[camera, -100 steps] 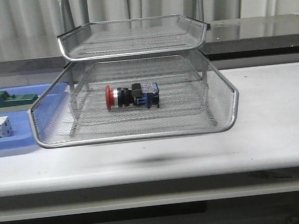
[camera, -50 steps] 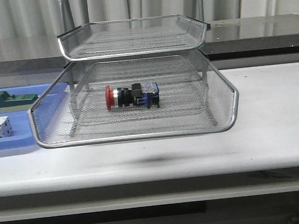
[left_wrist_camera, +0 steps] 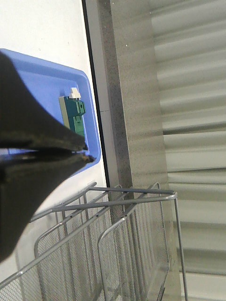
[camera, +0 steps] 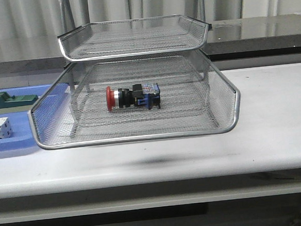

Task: Place button on rack with both arms

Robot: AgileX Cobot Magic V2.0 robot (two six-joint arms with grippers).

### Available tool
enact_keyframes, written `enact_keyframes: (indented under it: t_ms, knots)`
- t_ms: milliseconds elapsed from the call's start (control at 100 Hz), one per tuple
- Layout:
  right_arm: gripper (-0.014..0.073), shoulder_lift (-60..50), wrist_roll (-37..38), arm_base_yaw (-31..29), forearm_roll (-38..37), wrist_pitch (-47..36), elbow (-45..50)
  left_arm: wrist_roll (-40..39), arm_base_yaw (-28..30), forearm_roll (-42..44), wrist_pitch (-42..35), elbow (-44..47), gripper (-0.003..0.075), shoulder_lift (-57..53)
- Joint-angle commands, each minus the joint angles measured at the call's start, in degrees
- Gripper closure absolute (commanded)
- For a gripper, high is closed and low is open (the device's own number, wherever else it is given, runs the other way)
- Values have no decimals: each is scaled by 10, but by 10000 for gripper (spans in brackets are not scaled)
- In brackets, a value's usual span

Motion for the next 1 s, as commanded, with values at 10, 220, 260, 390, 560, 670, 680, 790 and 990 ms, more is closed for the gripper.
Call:
enact_keyframes:
  t_ms: [10,220,260,390,560,670,680,790,990]
  knots:
    - [662,3,-1,0,20,-49,-19,-5,2,-6,-50,-16,741,3]
    - [662,46,-1,0,95,-82,-19,-5,2,-6,-50,-16,741,3]
    - [662,64,-1,0,111,-86,-19,-5,2,-6,-50,-16,741,3]
    - [662,125,-11,2,173,-96,-19,-5,2,-6,-50,-16,741,3]
    - [662,210,-71,2,257,-111,-19,-5,2,-6,-50,-16,741,3]
    - [660,262,-96,4,288,-119,-19,-5,2,-6,-50,-16,741,3]
    - [660,268,-97,4,290,-119,-19,-5,2,-6,-50,-16,741,3]
    - [660,315,-98,20,291,-129,-19,-5,2,-6,-50,-16,741,3]
    - [660,382,-98,88,291,-182,-19,-5,2,-6,-50,-16,741,3]
